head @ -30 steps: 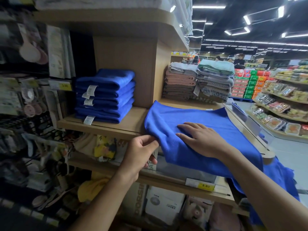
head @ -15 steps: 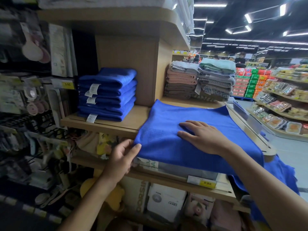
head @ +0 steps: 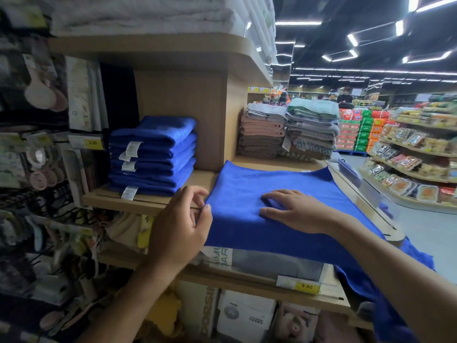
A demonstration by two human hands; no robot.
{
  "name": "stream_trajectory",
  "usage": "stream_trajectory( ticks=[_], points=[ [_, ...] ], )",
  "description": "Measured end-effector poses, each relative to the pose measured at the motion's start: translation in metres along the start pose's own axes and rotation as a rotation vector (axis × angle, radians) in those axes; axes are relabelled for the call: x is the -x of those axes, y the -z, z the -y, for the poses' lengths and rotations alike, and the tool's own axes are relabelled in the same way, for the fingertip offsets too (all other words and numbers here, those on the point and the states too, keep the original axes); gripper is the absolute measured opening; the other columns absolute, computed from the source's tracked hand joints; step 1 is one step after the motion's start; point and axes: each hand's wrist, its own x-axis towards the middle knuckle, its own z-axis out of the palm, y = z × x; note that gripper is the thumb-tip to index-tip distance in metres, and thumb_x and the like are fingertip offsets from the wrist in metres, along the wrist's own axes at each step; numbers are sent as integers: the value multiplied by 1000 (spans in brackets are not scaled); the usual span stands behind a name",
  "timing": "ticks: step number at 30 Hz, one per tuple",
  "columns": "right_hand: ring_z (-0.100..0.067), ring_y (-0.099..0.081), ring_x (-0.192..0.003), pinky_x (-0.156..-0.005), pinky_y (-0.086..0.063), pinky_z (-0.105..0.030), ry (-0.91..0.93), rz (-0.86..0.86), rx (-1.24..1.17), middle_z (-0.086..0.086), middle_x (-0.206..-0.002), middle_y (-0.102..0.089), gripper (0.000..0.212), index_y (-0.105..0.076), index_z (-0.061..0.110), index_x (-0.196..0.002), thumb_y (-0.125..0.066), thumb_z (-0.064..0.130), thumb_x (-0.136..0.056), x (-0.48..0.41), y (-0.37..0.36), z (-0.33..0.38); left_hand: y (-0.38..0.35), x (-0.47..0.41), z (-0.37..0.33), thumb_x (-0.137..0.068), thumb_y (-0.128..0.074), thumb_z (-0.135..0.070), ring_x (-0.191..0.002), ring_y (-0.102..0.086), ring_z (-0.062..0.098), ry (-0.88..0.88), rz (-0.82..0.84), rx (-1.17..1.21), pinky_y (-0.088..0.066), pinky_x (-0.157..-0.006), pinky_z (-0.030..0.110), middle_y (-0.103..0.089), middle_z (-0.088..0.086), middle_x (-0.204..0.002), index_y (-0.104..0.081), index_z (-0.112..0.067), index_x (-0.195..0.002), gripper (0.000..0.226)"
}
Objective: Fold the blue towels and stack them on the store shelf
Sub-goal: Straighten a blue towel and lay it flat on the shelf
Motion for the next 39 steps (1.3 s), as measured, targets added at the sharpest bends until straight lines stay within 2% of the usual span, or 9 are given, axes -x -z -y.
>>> stream_trajectory(
  ticks=[4,7,12,17,20,25,31,35,39],
  points=[
    [-16,-62,-102,-83,-43,-24,-75,-18,-134,2,-139,-59,51,-54,25,-142,-59,49,-98,-28,39,-32,-30,-83,-11,-88,-53,-34,-92,-65,13,125,227,-160,-52,-79,33,-70,-15,-102,-66,-35,-108,24],
    [-31,-74,-85,-60,-54,-31,-256,-41,-159,-14,-124,-65,41,-52,13,-140,-57,24,-101,-60,64,-81,-68,-130,1,-89,-47,-41,-105,-63,28,223,433,-522,-43,-76,33,-69,-1,-115,-67,-24,-102,29],
    [-35,-76,-79,-58,-63,-44,-434,-6,-129,-19,-105,-63,36,-47,10,-134,-45,5,-98,-94,68,-143,-112,-164,30,-92,-46,-54,-120,-60,33,351,657,-621,-47,-94,40,-62,15,-133,-66,-13,-121,55],
    [-36,-67,-104,-86,-59,-48,-399,-12,197,-17,-123,-63,38,-55,10,-126,-58,9,-87,-113,54,-163,-139,-182,32,-94,-59,-35,-65,-57,24,538,558,-91,-36,-54,30,-59,15,-81,-63,-5,-78,34],
    [-34,-64,-106,-90,-56,-40,-377,-8,256,-15,-120,-66,33,-63,7,-118,-62,13,-85,-119,52,-171,-146,-186,26,-94,-67,-19,-51,-53,11,685,462,369,-37,-48,23,-59,9,-76,-63,-9,-80,19],
    [-22,-66,-57,-65,-60,-34,-404,15,170,0,-55,-67,18,-67,8,-68,-64,12,-85,-124,67,-181,-146,-203,22,-97,-60,-9,-58,-47,16,685,425,443,-34,-52,26,-55,11,-79,-59,-9,-85,12],
    [-18,-64,-57,-55,-48,-25,-360,-223,114,-3,-60,-69,22,-73,12,-69,-64,15,-88,-124,111,-181,-132,-237,19,-93,-59,-6,-59,-44,13,627,265,493,-33,-52,25,-52,4,-69,-57,-13,-70,24],
    [-27,-70,-75,-77,-60,-41,-302,-381,13,-8,-78,-73,19,-78,9,-95,-61,14,-91,-114,138,-177,-121,-251,11,-95,-63,-12,-69,-56,16,616,246,661,-42,-65,28,-64,6,-81,-69,-9,-97,8],
    [-21,-69,-64,-64,-57,-33,-239,-414,-39,-8,-84,-73,17,-77,9,-98,-61,15,-94,-87,144,-172,-110,-242,7,-96,-66,-27,-67,-59,10,626,237,754,-45,-58,23,-66,-3,-83,-66,-21,-97,6]
  ],
)
